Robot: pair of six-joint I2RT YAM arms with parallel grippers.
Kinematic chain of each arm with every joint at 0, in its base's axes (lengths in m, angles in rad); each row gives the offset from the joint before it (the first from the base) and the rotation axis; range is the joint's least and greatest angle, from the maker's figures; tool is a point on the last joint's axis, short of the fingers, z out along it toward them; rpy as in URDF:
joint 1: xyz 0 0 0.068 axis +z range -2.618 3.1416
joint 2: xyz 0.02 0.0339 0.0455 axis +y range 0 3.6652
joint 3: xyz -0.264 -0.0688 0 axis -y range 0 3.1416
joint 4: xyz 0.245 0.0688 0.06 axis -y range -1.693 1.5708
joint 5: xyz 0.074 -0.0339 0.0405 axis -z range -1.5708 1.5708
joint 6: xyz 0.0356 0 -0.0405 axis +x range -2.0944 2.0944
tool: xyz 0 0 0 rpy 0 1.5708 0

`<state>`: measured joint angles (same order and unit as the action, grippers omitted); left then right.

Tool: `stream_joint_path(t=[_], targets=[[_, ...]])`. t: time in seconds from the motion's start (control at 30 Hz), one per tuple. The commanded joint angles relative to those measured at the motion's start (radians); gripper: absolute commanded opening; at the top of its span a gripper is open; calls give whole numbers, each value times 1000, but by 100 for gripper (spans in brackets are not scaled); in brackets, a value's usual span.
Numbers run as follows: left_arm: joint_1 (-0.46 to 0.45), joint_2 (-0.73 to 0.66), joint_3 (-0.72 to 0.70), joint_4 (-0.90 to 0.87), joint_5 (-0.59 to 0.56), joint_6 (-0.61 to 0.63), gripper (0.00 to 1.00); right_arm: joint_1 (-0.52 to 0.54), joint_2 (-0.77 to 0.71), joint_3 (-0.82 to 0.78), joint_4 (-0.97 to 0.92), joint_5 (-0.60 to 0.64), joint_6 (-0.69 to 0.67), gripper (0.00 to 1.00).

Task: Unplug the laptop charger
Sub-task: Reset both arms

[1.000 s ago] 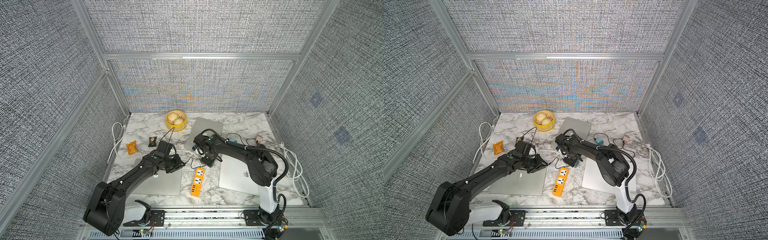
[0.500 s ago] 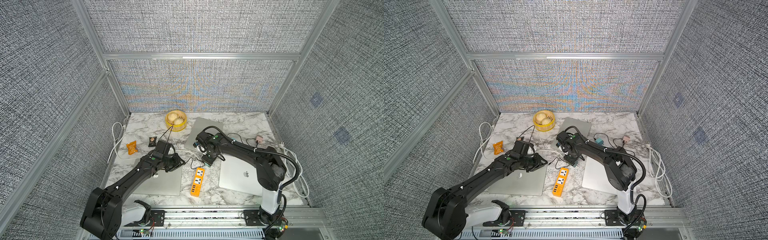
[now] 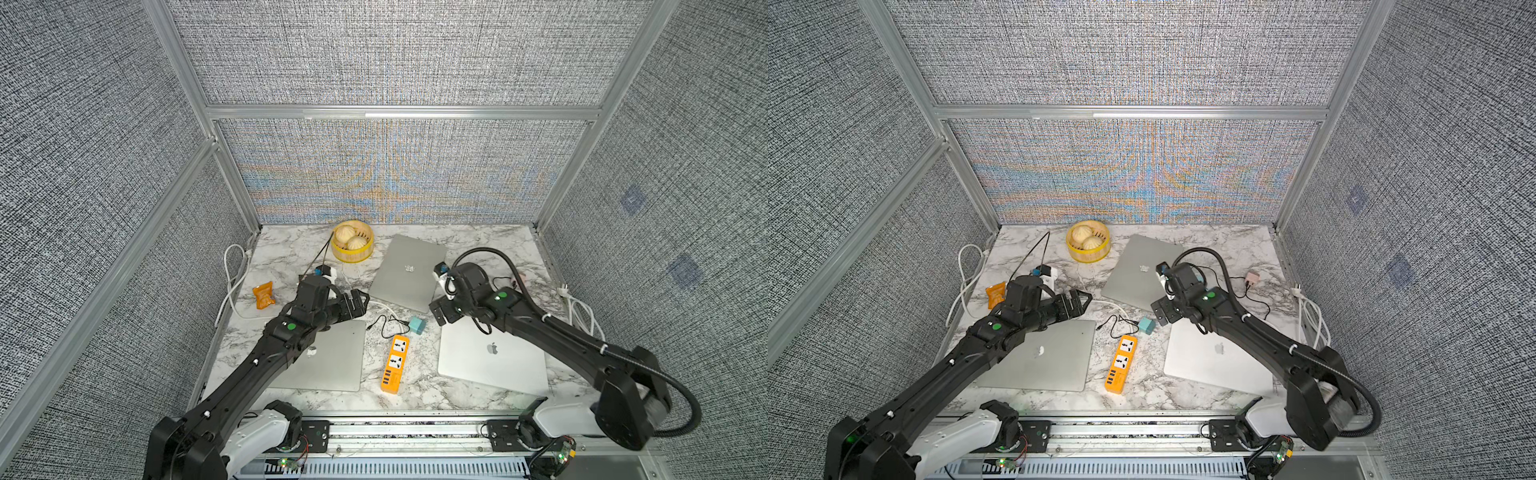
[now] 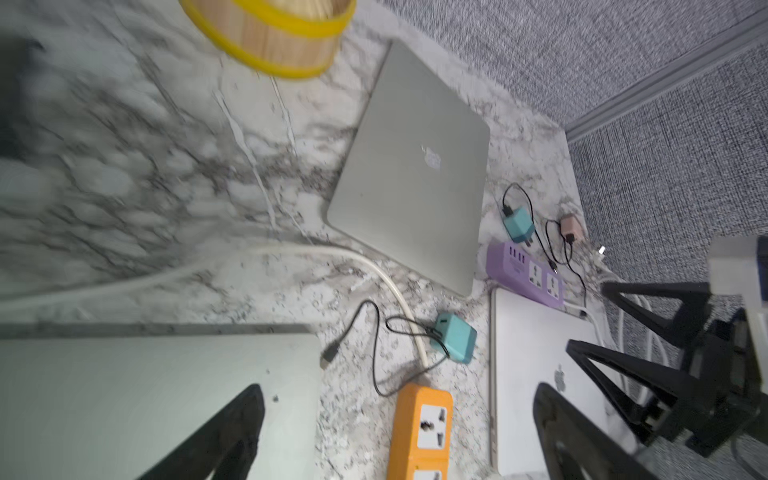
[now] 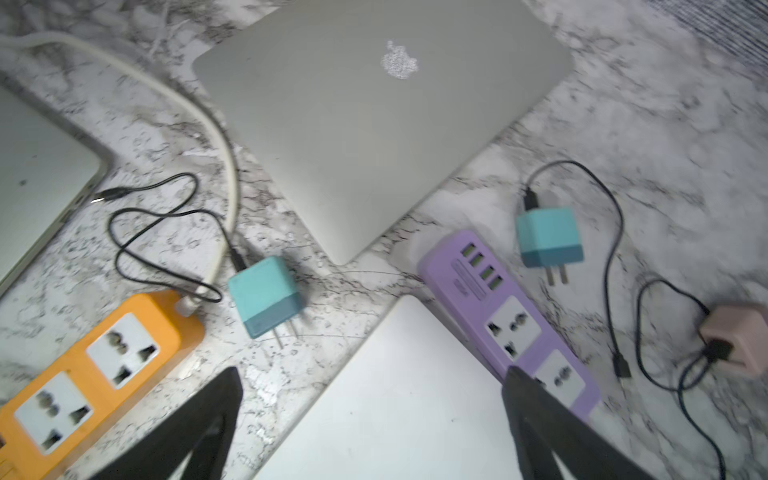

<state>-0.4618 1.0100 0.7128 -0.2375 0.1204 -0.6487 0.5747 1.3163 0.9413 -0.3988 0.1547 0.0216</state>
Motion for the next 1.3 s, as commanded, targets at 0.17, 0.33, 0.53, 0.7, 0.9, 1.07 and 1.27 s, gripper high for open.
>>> stream_joint_path(t=[0.17, 0.33, 0.53, 0.7, 0.9, 1.07, 1.27], targets=[[3, -105, -199, 416, -472, 492, 100, -224, -284, -417, 637, 208, 78, 99], [10, -66, -255, 541, -737, 694, 100, -369, -249, -523, 789, 195, 85, 99], [82, 34, -453, 928, -778, 766, 100, -433, -72, -579, 1013, 192, 38, 99], [128, 336, -484, 1296, -741, 798, 100, -472, 49, -645, 1286, 132, -29, 99], [165, 530, -448, 1436, -665, 774, 99, -501, 245, -716, 1609, 15, -42, 99], [245, 537, -478, 1445, -472, 713, 100, -502, 221, -567, 1291, -11, -48, 99], [251, 554, -405, 1336, -506, 704, 100, -508, 212, -544, 1231, -17, -38, 99]])
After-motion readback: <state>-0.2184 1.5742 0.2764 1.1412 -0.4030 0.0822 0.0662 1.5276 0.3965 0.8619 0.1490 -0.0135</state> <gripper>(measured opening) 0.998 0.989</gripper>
